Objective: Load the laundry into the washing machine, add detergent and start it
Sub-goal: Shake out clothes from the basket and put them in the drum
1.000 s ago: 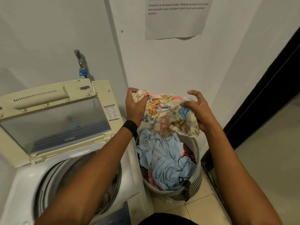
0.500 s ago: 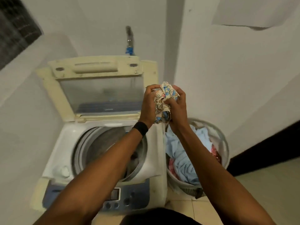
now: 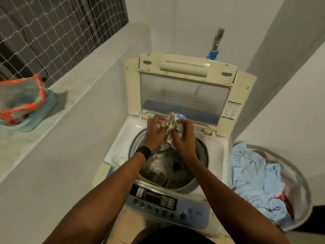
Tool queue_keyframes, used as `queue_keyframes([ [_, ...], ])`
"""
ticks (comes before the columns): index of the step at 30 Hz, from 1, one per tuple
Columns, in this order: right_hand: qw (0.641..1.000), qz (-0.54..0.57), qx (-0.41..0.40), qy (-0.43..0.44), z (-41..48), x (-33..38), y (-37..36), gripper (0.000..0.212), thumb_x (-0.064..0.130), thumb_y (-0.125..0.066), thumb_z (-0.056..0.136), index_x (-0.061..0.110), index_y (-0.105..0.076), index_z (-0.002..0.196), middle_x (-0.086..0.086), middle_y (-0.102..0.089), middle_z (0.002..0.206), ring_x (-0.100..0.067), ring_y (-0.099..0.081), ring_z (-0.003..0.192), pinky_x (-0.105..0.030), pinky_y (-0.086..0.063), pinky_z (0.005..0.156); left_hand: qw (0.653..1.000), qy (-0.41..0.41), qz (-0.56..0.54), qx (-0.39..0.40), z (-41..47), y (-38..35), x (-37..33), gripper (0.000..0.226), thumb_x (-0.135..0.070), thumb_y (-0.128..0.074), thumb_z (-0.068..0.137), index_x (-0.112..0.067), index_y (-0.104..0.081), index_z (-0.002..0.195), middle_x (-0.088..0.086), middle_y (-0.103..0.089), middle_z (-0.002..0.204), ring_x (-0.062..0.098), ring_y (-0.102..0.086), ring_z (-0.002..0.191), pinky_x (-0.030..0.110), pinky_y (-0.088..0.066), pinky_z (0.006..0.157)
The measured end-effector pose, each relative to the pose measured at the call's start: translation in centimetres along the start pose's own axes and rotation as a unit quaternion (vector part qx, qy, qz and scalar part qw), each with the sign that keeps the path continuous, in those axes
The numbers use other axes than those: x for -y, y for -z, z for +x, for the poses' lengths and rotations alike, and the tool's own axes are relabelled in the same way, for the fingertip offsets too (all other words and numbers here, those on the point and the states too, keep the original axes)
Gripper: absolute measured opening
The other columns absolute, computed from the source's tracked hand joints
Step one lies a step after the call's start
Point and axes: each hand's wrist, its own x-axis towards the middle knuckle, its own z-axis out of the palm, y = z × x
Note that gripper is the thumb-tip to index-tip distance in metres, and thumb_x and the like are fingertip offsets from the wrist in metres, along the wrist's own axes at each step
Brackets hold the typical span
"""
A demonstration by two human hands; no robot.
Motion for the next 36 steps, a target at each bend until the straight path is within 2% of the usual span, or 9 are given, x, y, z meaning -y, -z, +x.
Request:
queue_keyframes([
  [1,0.996,-0.07,0.052,-0.011,0.2,-1.3,-0.3,0.038,0.024,-0.063,0.099,0.021,-0.05,0.135,-0.002,-0.061,0.129,-0.012,-0.065,0.112,-0.03,-0.058,0.089,0.997,0.009,0.058,0.045,0.3,0.7,1.6,0.026,-0.036,-0.055,0.1,-0.052,-0.054,0.121,0.007,-0.055,0.137,0.021,-0.058,0.121,0.037,-0.049,0.103],
  [3,0.943,-0.238,0.218,-0.075,0.7,-3.6,-0.7,0.054,0.036,-0.059,0.1,0.021,-0.044,0.15,-0.009,-0.057,0.143,-0.027,-0.059,0.128,-0.041,-0.05,0.106,0.956,0.015,0.238,0.17,0.8,1.7,5.2,0.039,-0.029,-0.054,0.105,-0.026,-0.055,0.144,0.011,-0.053,0.149,0.029,-0.052,0.134,0.039,-0.041,0.113],
  [5,0.871,-0.338,0.335,-0.124,0.5,-4.9,-0.7,0.061,0.03,-0.06,0.101,0.021,-0.037,0.156,-0.012,-0.054,0.148,-0.032,-0.054,0.134,-0.042,-0.043,0.11,0.92,0.051,0.295,0.254,1.0,2.1,8.2,0.054,-0.025,-0.054,0.105,-0.017,-0.041,0.157,0.013,-0.043,0.16,0.031,-0.041,0.146,0.041,-0.031,0.122],
  [6,0.86,-0.358,0.343,-0.122,0.1,-5.2,-0.8,0.057,0.027,-0.06,0.101,0.023,-0.04,0.154,-0.011,-0.058,0.143,-0.03,-0.057,0.13,-0.041,-0.045,0.107,0.916,0.065,0.293,0.267,1.0,2.1,9.1,0.059,-0.022,-0.055,0.104,-0.02,-0.035,0.16,0.011,-0.039,0.162,0.031,-0.038,0.148,0.042,-0.03,0.123],
  [9,0.869,-0.371,0.311,-0.105,-0.4,-5.3,-1.3,0.04,0.026,-0.058,0.1,0.024,-0.052,0.14,-0.006,-0.066,0.128,-0.027,-0.065,0.116,-0.035,-0.049,0.095,0.926,0.057,0.257,0.272,1.3,1.6,10.0,0.063,-0.018,-0.054,0.103,-0.028,-0.033,0.161,0.008,-0.041,0.162,0.031,-0.042,0.146,0.044,-0.033,0.122],
  [18,0.909,-0.335,0.207,-0.138,-0.9,-3.5,1.2,0.04,0.027,-0.061,0.095,0.021,-0.061,0.134,-0.008,-0.069,0.128,-0.031,-0.066,0.115,-0.047,-0.052,0.1,0.932,-0.022,0.23,0.278,2.6,-1.8,6.4,0.051,-0.024,-0.056,0.104,-0.025,-0.046,0.154,0.006,-0.055,0.151,0.027,-0.052,0.137,0.04,-0.039,0.117],
  [23,0.943,-0.293,0.103,-0.121,-2.2,-2.6,5.5,0.037,0.019,-0.068,0.093,0.019,-0.065,0.13,-0.004,-0.071,0.121,-0.016,-0.064,0.104,-0.032,-0.05,0.094,0.926,-0.067,0.209,0.308,2.5,-5.7,3.9,0.044,-0.025,-0.057,0.104,-0.026,-0.054,0.148,0.003,-0.061,0.146,0.024,-0.056,0.132,0.038,-0.043,0.113],
  [27,0.948,-0.277,0.041,-0.15,-3.3,-3.4,9.8,0.031,0.025,-0.063,0.096,0.019,-0.067,0.125,-0.008,-0.072,0.12,-0.028,-0.067,0.106,-0.042,-0.053,0.096,0.919,-0.103,0.194,0.329,1.6,-9.6,1.2,0.037,-0.026,-0.056,0.104,-0.03,-0.058,0.141,0.0,-0.065,0.139,0.021,-0.059,0.126,0.03,-0.042,0.105],
  [36,0.945,-0.251,-0.066,-0.2,-5.6,-7.7,21.3,0.027,0.013,-0.066,0.093,0.017,-0.07,0.12,0.0,-0.074,0.114,-0.02,-0.07,0.102,-0.042,-0.054,0.096,0.9,-0.124,0.202,0.365,-0.9,-19.1,-3.3,0.037,-0.026,-0.058,0.105,-0.024,-0.059,0.142,0.005,-0.068,0.133,0.023,-0.061,0.125,0.037,-0.047,0.108],
])
